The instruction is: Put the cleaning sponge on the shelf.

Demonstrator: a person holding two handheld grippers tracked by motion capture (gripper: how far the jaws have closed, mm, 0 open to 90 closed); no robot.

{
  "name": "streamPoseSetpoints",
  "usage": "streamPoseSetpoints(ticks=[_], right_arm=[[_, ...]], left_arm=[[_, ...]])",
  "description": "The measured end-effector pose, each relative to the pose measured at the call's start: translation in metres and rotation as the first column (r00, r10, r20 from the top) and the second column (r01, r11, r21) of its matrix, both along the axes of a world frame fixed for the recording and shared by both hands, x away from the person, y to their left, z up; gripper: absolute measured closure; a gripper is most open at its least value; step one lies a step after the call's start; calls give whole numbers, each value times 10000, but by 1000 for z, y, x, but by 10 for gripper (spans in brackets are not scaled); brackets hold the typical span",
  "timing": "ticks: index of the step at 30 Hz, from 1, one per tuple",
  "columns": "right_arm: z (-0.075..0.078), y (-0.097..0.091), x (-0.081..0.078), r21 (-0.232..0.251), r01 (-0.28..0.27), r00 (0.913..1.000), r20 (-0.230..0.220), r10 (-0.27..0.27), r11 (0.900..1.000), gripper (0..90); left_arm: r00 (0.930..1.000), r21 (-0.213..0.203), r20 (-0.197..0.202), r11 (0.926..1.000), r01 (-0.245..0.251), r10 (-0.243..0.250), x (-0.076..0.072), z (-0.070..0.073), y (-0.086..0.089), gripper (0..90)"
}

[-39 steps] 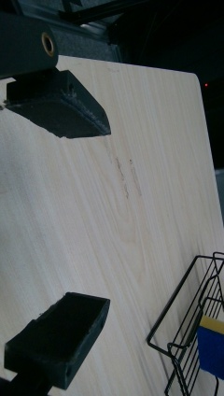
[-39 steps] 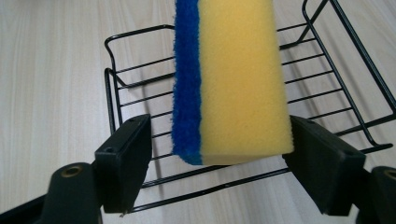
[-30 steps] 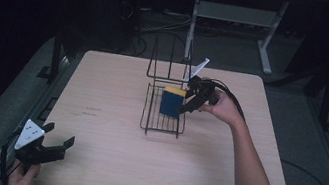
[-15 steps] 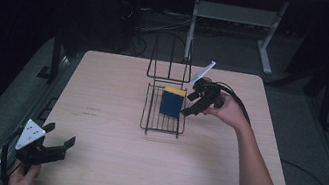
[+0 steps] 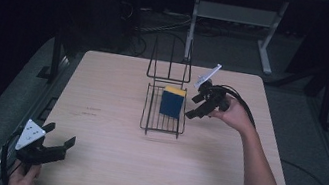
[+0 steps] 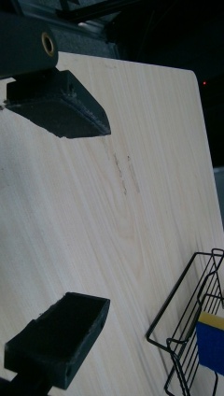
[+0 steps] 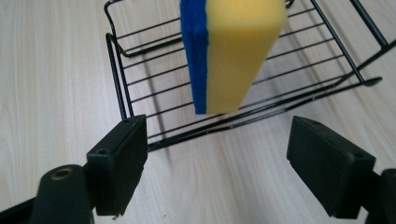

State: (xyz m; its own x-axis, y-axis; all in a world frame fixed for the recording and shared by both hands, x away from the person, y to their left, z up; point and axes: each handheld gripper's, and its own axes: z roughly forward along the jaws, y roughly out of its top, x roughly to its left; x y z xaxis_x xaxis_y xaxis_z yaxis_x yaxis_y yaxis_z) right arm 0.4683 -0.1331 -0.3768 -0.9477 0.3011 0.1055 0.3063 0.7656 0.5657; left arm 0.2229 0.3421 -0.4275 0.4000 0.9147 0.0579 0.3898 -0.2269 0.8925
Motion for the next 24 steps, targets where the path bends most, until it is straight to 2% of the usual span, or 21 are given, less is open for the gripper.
streamPoseSetpoints(ticks=[2, 4, 11, 24], right_arm=[[-1, -2, -1, -84, 45, 9999, -136, -46, 10000, 202], [-2, -5, -4, -75, 82, 10000, -35, -82, 9999, 203], [-6, -18, -7, -45, 287, 9994, -194, -288, 9996, 198], [-13, -28, -13, 32, 403, 9989, -244, -402, 9992, 195]], left_arm=[[10000, 5, 3, 10000, -5, 5, 0, 0, -1, 139], [10000, 16, -17, 10000, 20, -20, 0, 0, -1, 139], [10000, 1, -25, 10000, 19, -19, 1, 0, -2, 139], [10000, -2, -28, 10000, 22, -22, 1, 0, -2, 139]])
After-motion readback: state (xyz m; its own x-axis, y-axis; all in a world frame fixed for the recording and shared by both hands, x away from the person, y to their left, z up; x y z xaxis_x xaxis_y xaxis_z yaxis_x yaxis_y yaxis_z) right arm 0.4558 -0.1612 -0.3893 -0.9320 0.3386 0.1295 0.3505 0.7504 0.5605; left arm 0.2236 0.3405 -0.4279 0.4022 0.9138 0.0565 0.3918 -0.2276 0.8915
